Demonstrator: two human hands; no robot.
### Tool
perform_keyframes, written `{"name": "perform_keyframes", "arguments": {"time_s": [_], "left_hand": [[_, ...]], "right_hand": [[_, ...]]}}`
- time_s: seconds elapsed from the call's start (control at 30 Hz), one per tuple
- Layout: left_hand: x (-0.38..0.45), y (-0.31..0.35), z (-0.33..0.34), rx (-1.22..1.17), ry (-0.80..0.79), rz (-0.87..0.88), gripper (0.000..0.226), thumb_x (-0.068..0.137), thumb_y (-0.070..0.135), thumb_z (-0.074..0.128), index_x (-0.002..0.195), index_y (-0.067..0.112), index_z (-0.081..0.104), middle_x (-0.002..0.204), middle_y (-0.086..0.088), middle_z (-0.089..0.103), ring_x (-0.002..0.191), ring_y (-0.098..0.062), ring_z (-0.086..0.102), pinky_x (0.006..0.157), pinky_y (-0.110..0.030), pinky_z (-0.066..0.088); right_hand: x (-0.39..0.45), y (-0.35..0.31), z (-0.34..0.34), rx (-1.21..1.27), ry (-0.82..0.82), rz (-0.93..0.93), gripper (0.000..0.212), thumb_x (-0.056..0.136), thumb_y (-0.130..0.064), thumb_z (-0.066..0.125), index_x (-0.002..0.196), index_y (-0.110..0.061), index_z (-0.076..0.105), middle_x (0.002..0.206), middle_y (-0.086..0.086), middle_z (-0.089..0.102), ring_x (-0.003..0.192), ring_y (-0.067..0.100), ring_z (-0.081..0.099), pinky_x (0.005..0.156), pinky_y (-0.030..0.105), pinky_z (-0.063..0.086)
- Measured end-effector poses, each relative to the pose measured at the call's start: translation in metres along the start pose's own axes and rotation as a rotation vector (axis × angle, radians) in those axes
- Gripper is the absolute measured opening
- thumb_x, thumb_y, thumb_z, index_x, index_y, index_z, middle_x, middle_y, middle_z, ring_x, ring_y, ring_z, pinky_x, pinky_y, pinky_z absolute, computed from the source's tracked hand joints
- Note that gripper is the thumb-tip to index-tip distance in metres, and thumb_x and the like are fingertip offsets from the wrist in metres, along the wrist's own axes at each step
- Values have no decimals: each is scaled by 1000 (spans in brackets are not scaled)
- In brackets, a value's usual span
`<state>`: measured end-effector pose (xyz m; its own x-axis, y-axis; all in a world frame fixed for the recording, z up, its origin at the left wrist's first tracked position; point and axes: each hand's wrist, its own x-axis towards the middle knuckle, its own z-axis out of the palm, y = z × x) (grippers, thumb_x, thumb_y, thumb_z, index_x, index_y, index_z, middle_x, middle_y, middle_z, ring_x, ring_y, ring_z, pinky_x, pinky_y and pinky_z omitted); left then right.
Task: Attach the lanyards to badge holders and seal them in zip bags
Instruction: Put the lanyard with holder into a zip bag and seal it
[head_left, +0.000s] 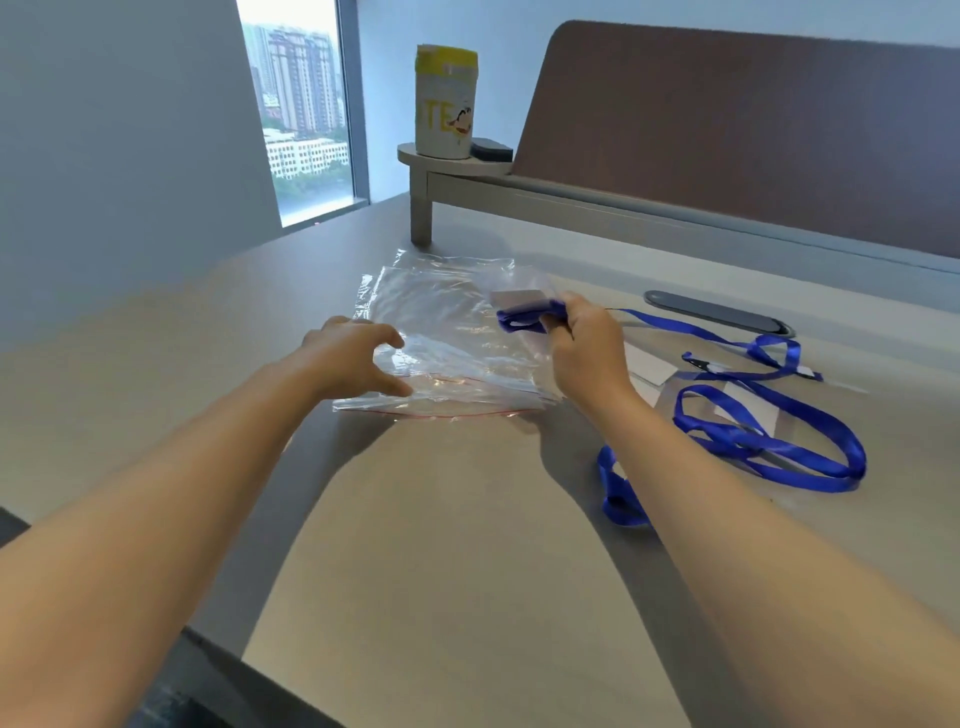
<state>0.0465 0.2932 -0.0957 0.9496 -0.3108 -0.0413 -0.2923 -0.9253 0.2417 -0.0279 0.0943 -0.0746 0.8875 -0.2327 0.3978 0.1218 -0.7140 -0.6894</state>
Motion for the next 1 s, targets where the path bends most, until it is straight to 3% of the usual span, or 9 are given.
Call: {"name": "perform_keyframes", "arguments": {"time_s": [0.13,0.23,0.33,0.53,0.63,0.73,0.8,0.9,1.0], "left_hand": [[5,-3,5,88,66,24,43,83,44,60,122,27,56,134,-3,54,126,-25,43,97,-33,36],[7,-1,3,16,146,32,27,90,34,54,110,21,65,119,-4,65,109,-25,55,86,-30,41],[8,2,-4,-38,228,45,26,92,27,50,108,14,67,111,-5,68,94,-23,56,76,-27,37],[9,16,-20,-279,289,75,25,92,21,51,101,6,68,98,-8,71,84,-19,60,76,-27,41],[6,24,-28,-482,310,55,23,91,19,53,99,2,68,86,-7,66,77,-17,59,76,-27,41],[1,29,-39,-714,274,35,18,89,14,56,96,1,66,81,-6,64,62,-8,60,69,-20,45],[-3,32,-48,-861,203,40,11,88,11,56,91,4,63,75,-4,62,53,-3,62,59,-10,48],[-6,37,-57,-881,141,53,11,89,11,54,91,6,63,75,-1,60,68,-8,58,79,-23,44],[-11,40,-62,-898,58,76,10,91,13,51,93,9,60,80,1,60,76,-11,54,77,-22,41]], "right_hand": [[2,-1,9,123,5,30,27,94,-1,38,113,-1,57,107,15,62,90,18,49,79,26,39],[3,-5,11,213,6,24,27,94,0,38,113,-1,58,99,6,58,90,16,49,81,25,39],[3,-14,11,301,22,-1,28,93,2,38,112,-1,58,94,-1,56,87,12,52,86,27,42],[5,-38,2,498,66,-102,24,91,5,42,109,2,58,93,3,56,78,8,51,71,9,43],[4,-42,3,376,4,-167,26,91,3,42,111,1,58,95,4,57,84,13,51,77,20,44],[5,-37,-2,126,-55,-204,27,93,1,40,109,-3,61,89,-2,59,81,11,49,66,4,37],[6,-33,-6,-33,-101,-231,26,93,1,40,108,-2,61,88,-4,59,74,8,47,59,3,35],[12,-31,-7,-217,-137,-240,25,93,-2,40,110,-3,59,113,12,57,91,21,51,69,15,30],[16,-34,-11,-266,-132,-198,26,93,-2,40,113,-4,57,117,15,56,102,28,54,78,25,37]]}}
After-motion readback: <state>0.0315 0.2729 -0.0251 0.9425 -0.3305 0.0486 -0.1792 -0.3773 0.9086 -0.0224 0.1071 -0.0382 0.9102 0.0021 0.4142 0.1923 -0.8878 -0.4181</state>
